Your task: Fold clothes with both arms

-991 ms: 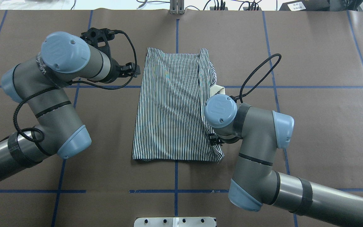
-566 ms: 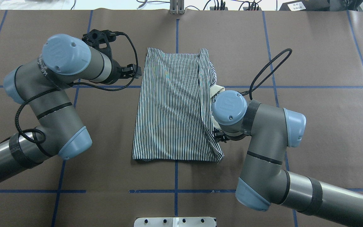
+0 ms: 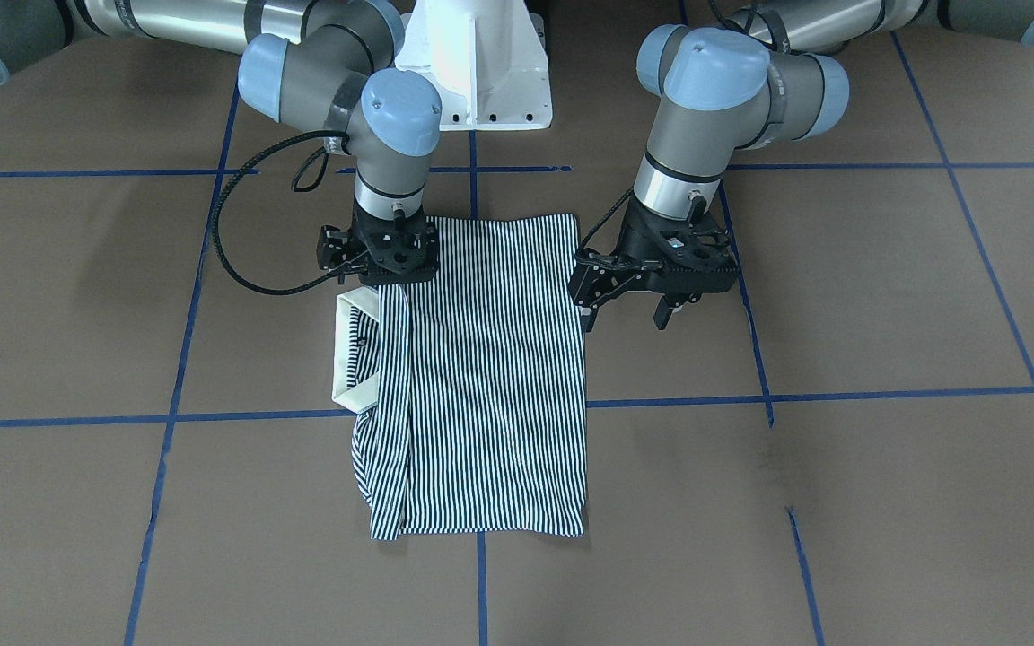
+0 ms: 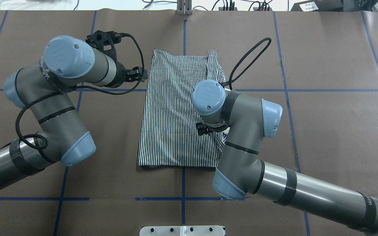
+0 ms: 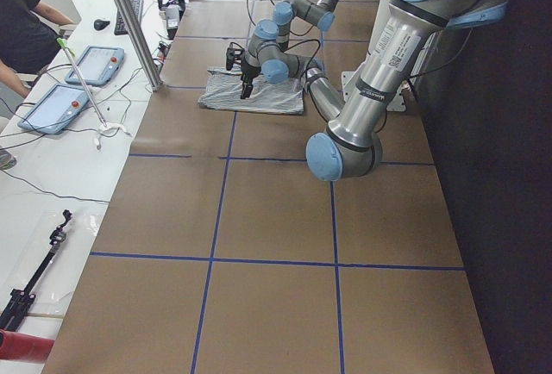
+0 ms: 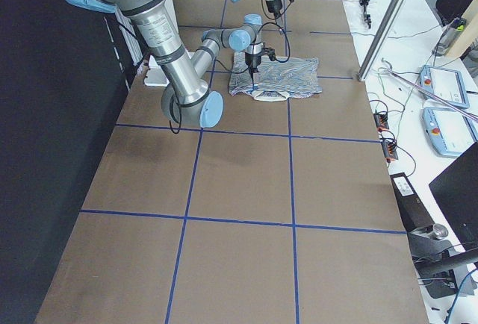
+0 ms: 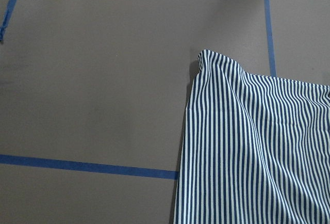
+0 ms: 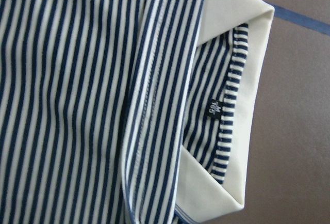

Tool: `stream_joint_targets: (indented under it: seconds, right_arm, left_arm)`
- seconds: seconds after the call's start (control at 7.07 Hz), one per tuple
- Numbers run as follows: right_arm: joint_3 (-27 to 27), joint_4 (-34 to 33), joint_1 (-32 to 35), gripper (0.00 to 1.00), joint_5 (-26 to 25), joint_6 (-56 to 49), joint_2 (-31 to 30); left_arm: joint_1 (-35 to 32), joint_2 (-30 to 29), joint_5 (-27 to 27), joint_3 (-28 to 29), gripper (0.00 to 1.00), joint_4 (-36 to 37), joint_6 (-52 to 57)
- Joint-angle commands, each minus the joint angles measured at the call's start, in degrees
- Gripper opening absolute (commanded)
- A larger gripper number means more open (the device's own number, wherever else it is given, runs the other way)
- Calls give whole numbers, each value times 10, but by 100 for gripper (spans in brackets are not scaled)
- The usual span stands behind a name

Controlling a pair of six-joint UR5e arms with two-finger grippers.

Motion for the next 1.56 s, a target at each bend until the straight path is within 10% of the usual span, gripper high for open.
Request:
stream_joint_targets:
  seconds: [0.0,1.42]
  right_arm:
    - [-19,2,0,100,2,-4,4]
    - [-5,-37,19,100,7,-35,-29]
  left_arm:
    - [0,-1,0,-1,100,0,0]
    - [1,-6,0,0,100,-1,-1]
